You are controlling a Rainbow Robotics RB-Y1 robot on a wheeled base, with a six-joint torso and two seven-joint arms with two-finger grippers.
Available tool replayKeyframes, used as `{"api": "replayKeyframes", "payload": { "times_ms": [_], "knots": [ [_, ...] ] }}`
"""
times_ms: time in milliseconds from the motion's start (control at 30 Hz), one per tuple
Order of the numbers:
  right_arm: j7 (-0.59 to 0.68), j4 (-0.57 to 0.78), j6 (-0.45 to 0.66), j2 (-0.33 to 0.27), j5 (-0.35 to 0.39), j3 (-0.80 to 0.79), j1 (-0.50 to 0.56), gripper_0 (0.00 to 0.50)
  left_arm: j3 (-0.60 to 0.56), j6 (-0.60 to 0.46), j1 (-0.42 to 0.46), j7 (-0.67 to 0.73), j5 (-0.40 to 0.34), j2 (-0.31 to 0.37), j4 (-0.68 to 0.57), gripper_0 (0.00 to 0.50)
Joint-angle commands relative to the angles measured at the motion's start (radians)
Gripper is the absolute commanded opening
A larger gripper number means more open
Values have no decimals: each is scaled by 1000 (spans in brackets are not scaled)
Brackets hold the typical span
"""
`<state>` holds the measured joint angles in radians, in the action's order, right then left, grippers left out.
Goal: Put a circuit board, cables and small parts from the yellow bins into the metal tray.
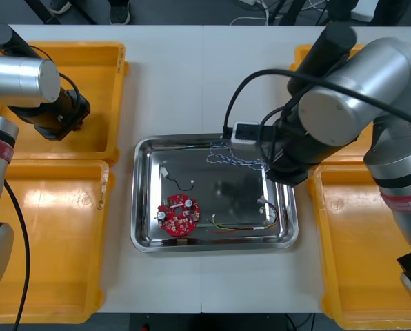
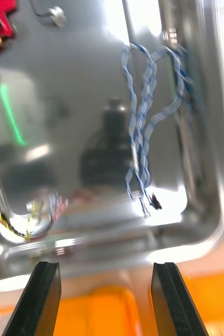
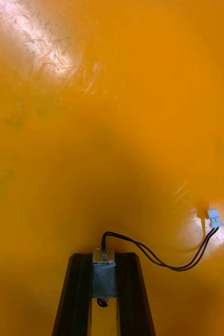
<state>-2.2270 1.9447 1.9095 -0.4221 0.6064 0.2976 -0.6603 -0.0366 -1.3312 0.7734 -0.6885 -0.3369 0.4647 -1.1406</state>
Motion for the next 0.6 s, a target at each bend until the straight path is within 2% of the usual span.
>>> {"api": "replayKeyframes", "payload": {
  "times_ms": [33, 233, 600],
  "knots": [
    [44, 68, 10, 2, 12, -115, -42, 500, 14, 12, 55, 4, 13, -14, -7, 0],
    [130, 79, 10, -20, 24, -212, -68, 500, 14, -17, 87, -8, 7, 6, -27, 0],
    [425, 79, 10, -142, 78, -265, -73, 500, 14, -195, 90, -25, -16, 45, -219, 0]
  ]
}}
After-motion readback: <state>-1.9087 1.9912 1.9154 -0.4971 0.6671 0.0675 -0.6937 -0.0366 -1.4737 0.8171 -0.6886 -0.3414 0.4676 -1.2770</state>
